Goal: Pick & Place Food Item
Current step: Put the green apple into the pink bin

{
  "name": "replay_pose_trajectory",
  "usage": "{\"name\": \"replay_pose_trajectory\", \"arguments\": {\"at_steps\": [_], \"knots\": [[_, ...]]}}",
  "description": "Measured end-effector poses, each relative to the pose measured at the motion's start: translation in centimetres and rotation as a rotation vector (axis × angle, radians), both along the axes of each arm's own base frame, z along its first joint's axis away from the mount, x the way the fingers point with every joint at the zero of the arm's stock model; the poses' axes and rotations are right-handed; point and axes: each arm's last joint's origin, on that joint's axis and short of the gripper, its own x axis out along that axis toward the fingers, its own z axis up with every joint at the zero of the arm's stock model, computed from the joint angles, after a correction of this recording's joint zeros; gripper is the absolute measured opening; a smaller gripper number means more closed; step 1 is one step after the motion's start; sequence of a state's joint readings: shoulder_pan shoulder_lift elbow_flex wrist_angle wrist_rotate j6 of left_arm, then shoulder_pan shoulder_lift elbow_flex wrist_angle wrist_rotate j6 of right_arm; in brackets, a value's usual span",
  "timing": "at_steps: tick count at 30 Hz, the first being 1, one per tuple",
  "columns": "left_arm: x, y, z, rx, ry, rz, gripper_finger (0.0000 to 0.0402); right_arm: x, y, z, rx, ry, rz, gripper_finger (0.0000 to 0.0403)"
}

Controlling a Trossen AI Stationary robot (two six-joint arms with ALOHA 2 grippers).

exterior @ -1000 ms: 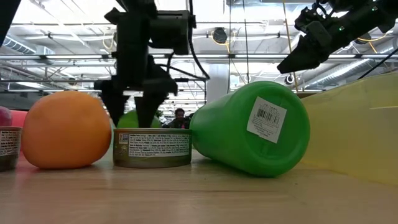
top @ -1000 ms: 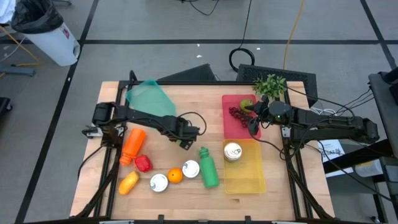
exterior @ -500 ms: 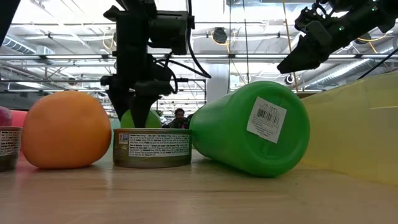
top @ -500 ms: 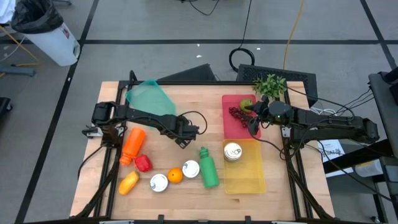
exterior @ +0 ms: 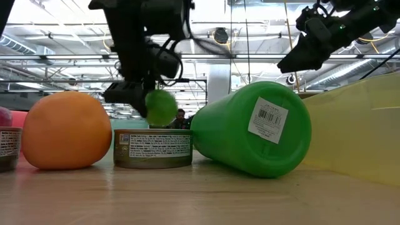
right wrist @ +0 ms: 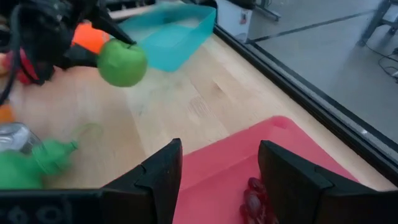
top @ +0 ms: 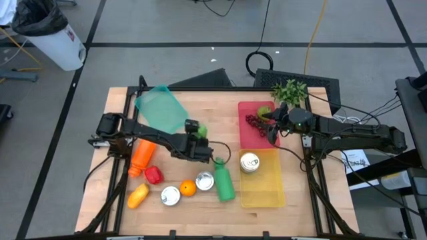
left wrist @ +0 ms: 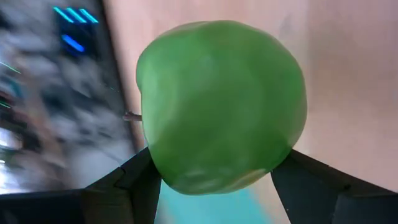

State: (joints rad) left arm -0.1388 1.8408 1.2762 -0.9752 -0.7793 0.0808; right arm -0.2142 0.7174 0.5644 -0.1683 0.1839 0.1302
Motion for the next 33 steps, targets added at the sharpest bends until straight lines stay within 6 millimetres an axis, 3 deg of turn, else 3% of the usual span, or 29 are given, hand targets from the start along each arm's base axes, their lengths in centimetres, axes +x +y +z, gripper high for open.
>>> {"name": "replay_pose_trajectory", "arguments": {"at_steps": [6, 13, 20, 33], "knots": [[2.5, -1.2, 1.1, 0.270, -0.071, -0.215, 0.0256, 1.5, 0.6, 0.7, 0.037, -0.150, 0.175, 0.0196], [5.0, -2.9, 2.9, 0.453, -0.081, -0.422, 0.0256, 4.0, 2.0, -0.2, -0.026, -0.313, 0.346, 0.0196], [5.8, -4.1, 3.9, 0.518, -0.069, -0.545, 0.0257, 6.1, 2.6, -1.1, -0.051, -0.365, 0.388, 0.0196], [5.9, -4.3, 4.0, 0.504, -0.078, -0.577, 0.0257, 8.8, 2.6, -1.2, -0.102, -0.392, 0.404, 0.0195]]}}
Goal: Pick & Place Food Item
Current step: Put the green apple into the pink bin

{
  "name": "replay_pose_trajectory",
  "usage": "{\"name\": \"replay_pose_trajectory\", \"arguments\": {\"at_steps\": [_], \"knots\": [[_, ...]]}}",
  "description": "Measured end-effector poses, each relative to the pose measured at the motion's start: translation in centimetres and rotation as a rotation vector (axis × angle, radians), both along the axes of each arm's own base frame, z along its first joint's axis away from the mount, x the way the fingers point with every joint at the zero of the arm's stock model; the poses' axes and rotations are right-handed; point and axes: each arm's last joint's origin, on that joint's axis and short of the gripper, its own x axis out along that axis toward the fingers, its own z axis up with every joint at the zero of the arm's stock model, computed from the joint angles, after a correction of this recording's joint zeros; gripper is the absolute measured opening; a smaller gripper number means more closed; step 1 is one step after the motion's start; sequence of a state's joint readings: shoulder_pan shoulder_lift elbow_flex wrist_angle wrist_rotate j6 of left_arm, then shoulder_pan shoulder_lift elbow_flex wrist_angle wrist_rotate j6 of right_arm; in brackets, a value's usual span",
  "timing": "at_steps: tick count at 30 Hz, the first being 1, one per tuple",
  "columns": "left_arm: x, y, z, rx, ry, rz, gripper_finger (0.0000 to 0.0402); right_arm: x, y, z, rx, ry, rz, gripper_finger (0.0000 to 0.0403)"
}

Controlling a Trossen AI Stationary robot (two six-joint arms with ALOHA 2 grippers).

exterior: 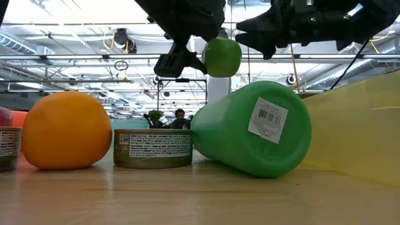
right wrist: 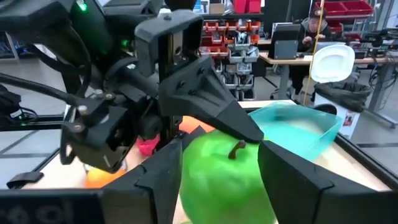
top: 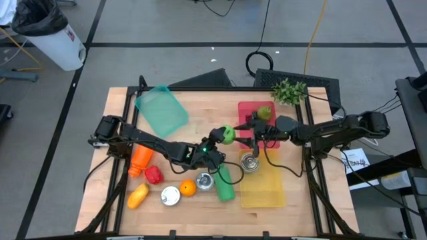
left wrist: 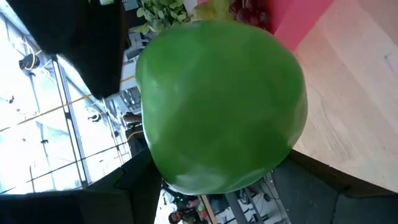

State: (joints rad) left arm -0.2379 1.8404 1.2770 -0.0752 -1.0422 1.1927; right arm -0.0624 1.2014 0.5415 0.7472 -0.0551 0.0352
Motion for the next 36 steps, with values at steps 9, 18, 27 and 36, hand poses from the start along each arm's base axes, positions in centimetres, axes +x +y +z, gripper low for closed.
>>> {"name": "replay_pose_trajectory", "arguments": {"at_steps": [9, 18, 27, 36], "knots": [[0.0, 0.0, 0.0, -0.004, -0.002, -0.003, 0.0257, 1.9, -0.2, -0.3, -0.027, 0.036, -0.002, 0.0148], [0.0, 0.0, -0.1, -0.024, -0.006, -0.011, 0.0257, 2.4, -0.2, -0.6, -0.026, 0.049, -0.003, 0.0095], [0.0, 0.0, -0.1, -0.028, -0.005, -0.014, 0.0257, 2.4, -0.2, -0.9, -0.030, 0.075, -0.003, 0.0008], [0.0, -0.1, -0.1, -0.094, -0.084, 0.012, 0.0258, 2.1, -0.2, -0.6, -0.043, 0.087, -0.005, 0.0003]]}}
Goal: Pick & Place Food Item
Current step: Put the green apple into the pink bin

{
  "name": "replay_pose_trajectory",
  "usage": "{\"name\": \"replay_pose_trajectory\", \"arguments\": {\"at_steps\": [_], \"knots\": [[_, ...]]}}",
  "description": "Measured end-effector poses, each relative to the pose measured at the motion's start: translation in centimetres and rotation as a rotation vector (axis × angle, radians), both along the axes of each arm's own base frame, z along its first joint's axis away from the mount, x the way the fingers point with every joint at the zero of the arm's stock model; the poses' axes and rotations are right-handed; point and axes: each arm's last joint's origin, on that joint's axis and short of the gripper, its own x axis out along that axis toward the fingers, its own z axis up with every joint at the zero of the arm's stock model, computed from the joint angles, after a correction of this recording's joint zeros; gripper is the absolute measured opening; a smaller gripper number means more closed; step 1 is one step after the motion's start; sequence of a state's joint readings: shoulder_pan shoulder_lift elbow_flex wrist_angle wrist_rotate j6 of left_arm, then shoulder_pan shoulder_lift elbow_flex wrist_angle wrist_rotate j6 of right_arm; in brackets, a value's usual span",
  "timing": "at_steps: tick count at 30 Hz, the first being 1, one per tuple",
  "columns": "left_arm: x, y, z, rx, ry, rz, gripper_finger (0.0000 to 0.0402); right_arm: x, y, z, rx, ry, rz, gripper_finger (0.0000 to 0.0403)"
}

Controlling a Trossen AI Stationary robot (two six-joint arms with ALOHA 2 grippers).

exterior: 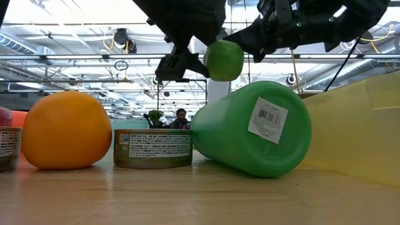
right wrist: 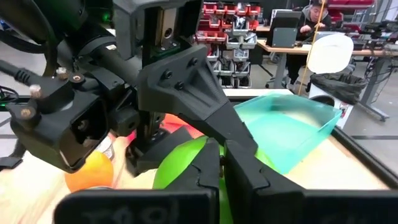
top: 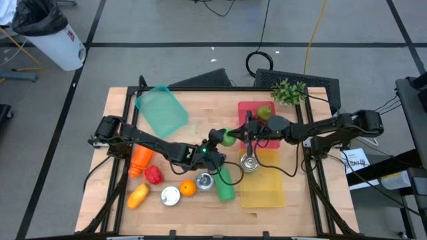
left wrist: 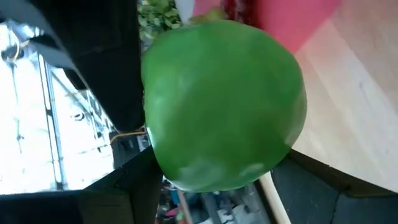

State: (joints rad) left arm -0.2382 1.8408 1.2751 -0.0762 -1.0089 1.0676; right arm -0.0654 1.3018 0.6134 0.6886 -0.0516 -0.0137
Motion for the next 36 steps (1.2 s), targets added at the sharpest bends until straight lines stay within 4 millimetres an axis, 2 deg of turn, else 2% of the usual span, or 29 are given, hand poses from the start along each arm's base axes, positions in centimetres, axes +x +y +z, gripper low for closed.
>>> {"name": "replay_pose_trajectory", "arguments": {"at_steps": [5, 12, 19, 24, 26, 29, 33, 36], "knots": [[0.1, -0.4, 0.2, -0.099, -0.127, 0.032, 0.0276, -1.0, 0.0, 1.1, -0.028, -0.009, -0.017, 0.0002], [0.2, -1.1, 0.5, -0.212, -0.256, 0.040, 0.0305, -3.0, -0.7, 2.3, -0.061, 0.040, -0.127, 0.0001], [0.3, -1.1, 0.6, -0.292, -0.348, 0.068, 0.0301, -4.7, -1.0, 3.5, -0.061, 0.033, -0.164, 0.0001], [0.3, -0.8, 0.6, -0.394, -0.457, 0.120, 0.0299, -5.8, -2.0, 3.6, -0.061, 0.081, -0.244, 0.0000], [0.5, -0.3, 0.5, -0.483, -0.502, 0.135, 0.0301, -6.1, -2.5, 3.4, -0.047, 0.088, -0.274, 0.0000], [0.4, 1.1, 0.6, -0.661, -0.455, 0.095, 0.0299, -6.4, -3.6, 2.8, -0.020, 0.094, -0.328, 0.0000], [0.6, 3.5, 0.8, -0.958, -0.427, 0.008, 0.0297, -7.0, -5.3, 1.4, 0.027, 0.120, -0.415, 0.0000], [0.6, 5.1, 0.1, -1.080, -0.439, -0.033, 0.0296, -7.3, -6.4, -0.1, 0.063, 0.120, -0.475, 0.0000]]}}
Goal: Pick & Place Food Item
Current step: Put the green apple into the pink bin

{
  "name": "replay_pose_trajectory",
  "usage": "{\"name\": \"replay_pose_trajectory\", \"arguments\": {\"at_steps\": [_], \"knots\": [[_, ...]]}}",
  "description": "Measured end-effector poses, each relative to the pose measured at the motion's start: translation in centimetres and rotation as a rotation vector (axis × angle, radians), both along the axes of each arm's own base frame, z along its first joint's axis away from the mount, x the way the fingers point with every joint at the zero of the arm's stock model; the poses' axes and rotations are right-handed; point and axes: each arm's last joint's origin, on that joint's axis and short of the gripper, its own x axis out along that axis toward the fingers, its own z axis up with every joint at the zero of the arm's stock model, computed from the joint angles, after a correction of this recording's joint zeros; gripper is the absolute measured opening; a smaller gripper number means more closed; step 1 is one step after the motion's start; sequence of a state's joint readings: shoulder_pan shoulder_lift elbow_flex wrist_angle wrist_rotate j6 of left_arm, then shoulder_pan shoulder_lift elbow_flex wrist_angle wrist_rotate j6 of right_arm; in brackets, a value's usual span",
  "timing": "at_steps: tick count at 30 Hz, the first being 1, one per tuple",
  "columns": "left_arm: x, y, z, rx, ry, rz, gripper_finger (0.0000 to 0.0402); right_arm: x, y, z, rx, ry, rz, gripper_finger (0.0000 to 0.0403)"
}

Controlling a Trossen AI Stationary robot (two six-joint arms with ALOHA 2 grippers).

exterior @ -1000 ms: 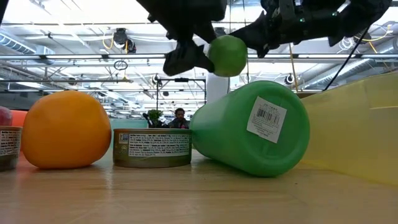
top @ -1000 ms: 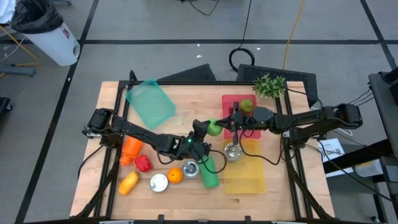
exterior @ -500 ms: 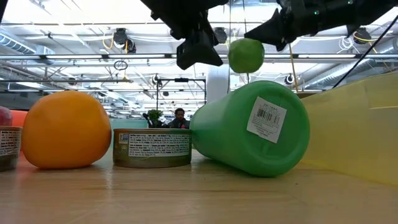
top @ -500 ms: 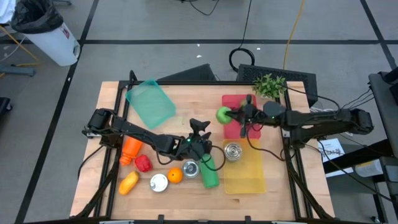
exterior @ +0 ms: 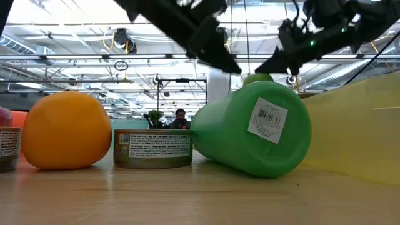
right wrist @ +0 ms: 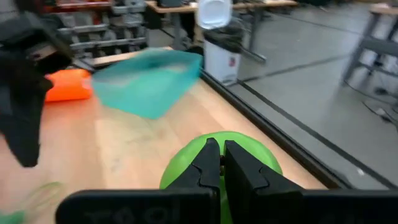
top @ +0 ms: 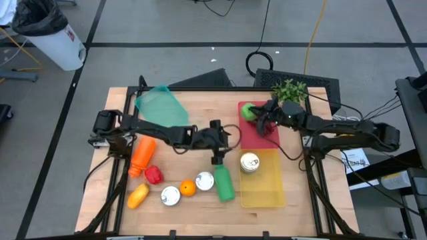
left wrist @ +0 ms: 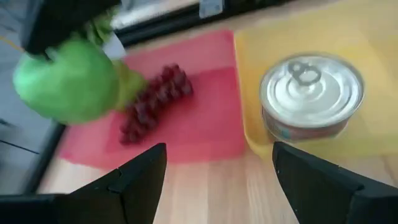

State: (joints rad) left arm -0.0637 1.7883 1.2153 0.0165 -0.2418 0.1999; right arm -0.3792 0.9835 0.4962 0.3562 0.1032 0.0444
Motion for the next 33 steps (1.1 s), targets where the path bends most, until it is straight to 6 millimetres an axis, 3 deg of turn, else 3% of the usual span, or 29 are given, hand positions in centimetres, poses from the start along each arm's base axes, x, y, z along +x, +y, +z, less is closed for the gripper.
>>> {"name": "replay_pose_trajectory", "arguments": {"at_steps": [8, 13, 18, 22, 33], "knots": [[-0.2, 1.5, -0.9, -0.072, -0.207, 0.023, 0.0296, 0.4, -1.7, -3.2, 0.066, 0.021, -0.076, 0.0000], [-0.6, 1.2, 0.2, -0.064, -0.230, -0.017, 0.0296, 1.2, -2.3, -4.5, 0.088, 0.037, -0.087, 0.0000], [-2.2, 1.1, 3.5, -0.083, -0.282, -0.060, 0.0296, 1.5, -3.4, -5.4, 0.094, 0.028, -0.126, 0.0000], [-3.2, 0.9, 5.0, -0.087, -0.299, -0.066, 0.0296, 1.7, -4.2, -6.0, 0.118, 0.001, -0.160, 0.0000], [-3.4, 0.5, 5.0, -0.108, -0.278, -0.063, 0.0296, 2.4, -4.9, -8.3, 0.167, 0.025, -0.182, 0.0000]]}}
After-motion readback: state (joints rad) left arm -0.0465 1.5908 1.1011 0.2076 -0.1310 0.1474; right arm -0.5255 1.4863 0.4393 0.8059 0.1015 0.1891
